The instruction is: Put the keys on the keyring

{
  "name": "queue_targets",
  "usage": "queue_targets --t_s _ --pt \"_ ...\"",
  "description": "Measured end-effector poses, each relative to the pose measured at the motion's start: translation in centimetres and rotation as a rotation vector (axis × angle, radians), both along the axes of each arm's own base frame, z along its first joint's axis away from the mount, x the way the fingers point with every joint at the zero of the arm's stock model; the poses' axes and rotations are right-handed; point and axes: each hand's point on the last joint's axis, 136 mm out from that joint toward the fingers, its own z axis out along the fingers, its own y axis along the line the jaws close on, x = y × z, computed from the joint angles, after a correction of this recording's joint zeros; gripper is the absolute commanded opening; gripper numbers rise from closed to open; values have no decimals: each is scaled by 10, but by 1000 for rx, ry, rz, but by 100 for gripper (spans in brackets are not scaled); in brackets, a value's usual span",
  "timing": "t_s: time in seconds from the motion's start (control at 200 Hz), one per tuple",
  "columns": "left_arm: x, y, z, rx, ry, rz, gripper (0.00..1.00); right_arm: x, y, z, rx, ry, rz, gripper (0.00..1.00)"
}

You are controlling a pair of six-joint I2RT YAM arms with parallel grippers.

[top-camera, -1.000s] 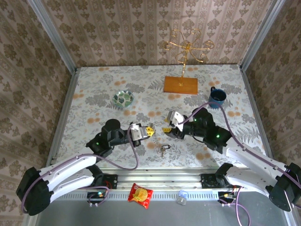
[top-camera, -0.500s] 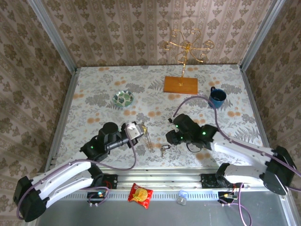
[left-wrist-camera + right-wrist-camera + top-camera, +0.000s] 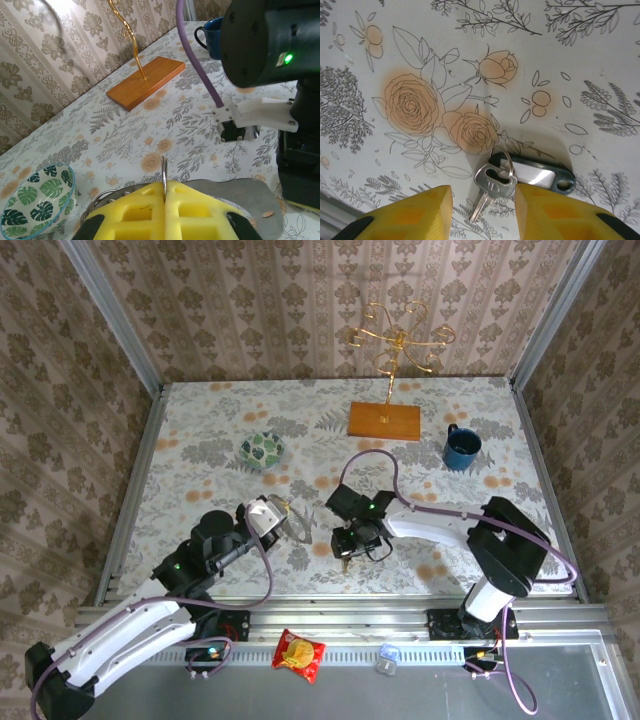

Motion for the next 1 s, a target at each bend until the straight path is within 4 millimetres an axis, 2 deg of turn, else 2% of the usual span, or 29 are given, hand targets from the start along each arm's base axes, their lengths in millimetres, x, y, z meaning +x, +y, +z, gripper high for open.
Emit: queue_targets --t_s 0.415,0.66,1.0 --pt "-1 0 -4 11 11 -4 0 6 -3 -9 -60 10 -41 37" --pt "-1 -2 -7 19 21 -11 0 6 -5 -16 -88 30 -48 22" --pt "-2 -3 -7 18 23 -19 0 11 2 -11 -73 18 -48 19"
